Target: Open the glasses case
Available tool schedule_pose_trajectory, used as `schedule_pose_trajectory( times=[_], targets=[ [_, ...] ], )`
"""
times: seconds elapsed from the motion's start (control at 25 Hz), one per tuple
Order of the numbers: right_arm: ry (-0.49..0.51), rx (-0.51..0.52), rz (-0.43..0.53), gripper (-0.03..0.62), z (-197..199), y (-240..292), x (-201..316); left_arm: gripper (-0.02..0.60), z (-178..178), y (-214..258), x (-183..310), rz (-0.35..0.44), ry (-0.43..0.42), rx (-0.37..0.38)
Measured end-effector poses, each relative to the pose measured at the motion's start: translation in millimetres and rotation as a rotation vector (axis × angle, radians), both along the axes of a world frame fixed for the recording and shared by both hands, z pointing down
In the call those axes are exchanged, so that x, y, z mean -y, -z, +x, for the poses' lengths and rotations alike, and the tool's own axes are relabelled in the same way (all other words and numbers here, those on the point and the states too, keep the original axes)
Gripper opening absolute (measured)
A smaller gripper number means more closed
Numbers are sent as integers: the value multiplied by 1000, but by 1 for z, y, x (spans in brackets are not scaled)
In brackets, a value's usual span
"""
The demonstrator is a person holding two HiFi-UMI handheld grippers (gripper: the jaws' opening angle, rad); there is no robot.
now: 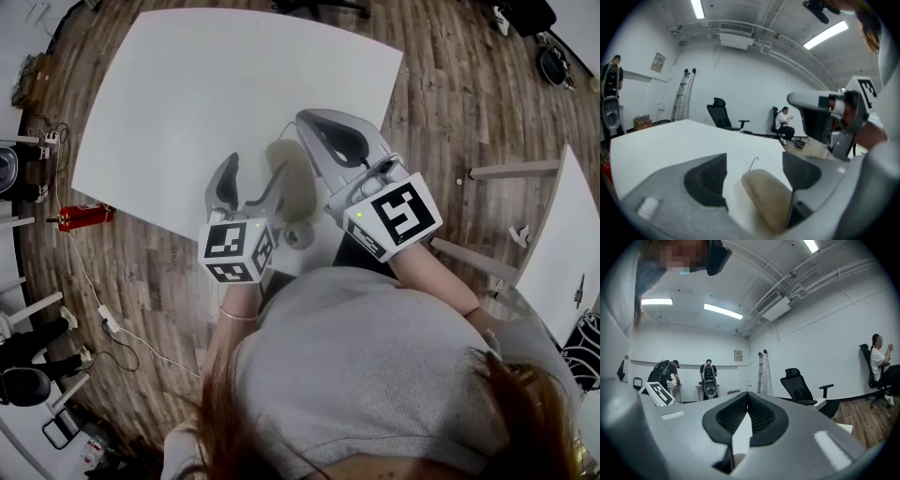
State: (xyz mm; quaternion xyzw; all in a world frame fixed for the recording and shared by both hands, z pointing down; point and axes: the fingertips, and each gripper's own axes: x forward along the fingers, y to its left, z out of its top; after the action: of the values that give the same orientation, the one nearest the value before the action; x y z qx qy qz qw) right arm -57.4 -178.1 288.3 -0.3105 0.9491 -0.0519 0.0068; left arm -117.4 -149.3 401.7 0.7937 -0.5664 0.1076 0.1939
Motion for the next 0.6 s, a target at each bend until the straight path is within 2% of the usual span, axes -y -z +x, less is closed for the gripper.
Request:
schedule_pose_trajectory(
  times=[0.16,0.32,0.4,0.6],
  targets=[
    [3,3,-3,5,-3,0,1,376,-1,-34,0,-112,-6,-5],
    [1,-15,-15,3,-2,-7,2,376,1,-57,-2,-203,2,-78],
    [1,-20,-22,5,0,-9,2,376,5,-61,-4,-229,10,-118],
    [3,-28,-37,3,3,-15,1,378,21,-72,-5,-268,-29,-132]
  ],
)
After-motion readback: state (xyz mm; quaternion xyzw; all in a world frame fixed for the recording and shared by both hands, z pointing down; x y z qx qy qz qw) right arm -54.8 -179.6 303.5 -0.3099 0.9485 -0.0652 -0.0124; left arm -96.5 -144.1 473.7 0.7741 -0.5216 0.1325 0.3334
